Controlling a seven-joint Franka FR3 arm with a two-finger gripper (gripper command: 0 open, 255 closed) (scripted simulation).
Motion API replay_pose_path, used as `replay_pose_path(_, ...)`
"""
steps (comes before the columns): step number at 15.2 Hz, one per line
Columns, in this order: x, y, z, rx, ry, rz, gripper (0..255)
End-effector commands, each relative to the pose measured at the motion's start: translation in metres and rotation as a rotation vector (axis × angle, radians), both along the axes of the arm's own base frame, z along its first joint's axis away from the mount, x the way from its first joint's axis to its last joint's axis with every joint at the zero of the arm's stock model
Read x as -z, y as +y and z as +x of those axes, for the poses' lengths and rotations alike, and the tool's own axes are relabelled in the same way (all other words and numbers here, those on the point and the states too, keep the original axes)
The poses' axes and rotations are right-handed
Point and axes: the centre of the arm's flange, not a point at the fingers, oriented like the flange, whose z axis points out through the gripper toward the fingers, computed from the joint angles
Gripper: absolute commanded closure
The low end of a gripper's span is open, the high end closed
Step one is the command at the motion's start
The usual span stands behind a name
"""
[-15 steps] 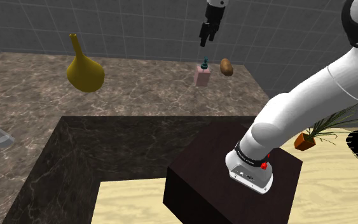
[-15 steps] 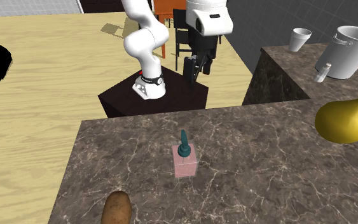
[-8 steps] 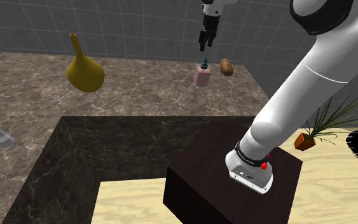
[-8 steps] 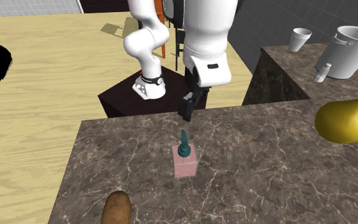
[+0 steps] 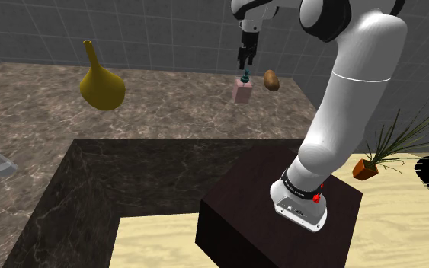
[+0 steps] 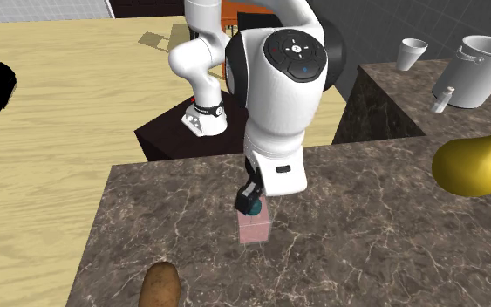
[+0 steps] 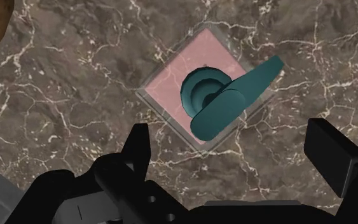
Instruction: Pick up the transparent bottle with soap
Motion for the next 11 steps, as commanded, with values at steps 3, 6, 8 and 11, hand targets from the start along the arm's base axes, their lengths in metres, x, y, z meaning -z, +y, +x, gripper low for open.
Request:
replay_pose_path(3,0.022,-0.002,0.001,0.0,0.003,0.001,0)
replay_pose_path(6,0.036,-0.002,0.001,0.0,0.003,0.001,0)
replay_pose_path(8,0.036,-0.002,0.001,0.0,0.003,0.001,0)
replay_pose_path(11,0.036,-0.002,0.001,0.0,0.003,0.001,255)
